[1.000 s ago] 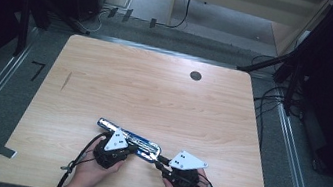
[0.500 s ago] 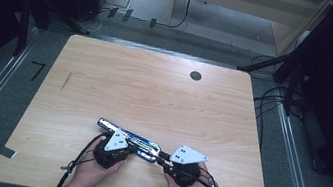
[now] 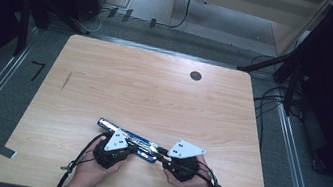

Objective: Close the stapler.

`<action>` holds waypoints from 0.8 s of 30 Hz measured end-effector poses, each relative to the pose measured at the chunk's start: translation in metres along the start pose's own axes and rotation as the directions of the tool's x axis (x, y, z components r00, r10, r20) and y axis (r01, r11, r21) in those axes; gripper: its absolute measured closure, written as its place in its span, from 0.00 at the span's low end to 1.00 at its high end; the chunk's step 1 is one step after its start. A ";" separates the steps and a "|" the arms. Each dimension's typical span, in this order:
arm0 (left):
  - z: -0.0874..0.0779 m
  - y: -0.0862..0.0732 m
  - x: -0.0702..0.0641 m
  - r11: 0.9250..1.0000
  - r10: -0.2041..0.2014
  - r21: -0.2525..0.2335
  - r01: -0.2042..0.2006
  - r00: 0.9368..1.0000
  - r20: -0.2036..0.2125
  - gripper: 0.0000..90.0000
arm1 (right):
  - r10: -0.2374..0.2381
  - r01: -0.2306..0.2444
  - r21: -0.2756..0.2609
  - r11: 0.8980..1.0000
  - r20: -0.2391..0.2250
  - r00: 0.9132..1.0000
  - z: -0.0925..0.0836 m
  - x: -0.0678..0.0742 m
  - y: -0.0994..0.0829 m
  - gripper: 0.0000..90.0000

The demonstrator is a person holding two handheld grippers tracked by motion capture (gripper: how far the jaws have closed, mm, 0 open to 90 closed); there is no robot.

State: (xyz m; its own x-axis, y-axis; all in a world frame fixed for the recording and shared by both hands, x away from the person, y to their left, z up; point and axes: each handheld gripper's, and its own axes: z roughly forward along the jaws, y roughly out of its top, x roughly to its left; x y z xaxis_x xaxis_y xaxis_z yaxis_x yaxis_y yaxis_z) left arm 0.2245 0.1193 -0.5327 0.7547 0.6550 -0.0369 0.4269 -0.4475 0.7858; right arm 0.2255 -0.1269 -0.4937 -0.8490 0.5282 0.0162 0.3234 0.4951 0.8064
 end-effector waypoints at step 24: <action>0.000 0.000 0.000 1.000 -0.002 0.000 0.002 1.000 0.002 1.00 | -0.055 0.056 0.050 0.997 -0.014 0.998 0.011 -0.008 0.023 0.89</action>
State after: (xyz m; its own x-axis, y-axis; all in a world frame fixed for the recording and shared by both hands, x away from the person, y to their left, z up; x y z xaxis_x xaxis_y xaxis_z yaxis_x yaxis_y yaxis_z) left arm 0.2248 0.1196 -0.5327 0.7548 0.6548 -0.0391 0.4281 -0.4466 0.7857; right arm 0.2445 -0.1123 -0.4814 -0.8714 0.4902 -0.0203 0.2958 0.5578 0.7755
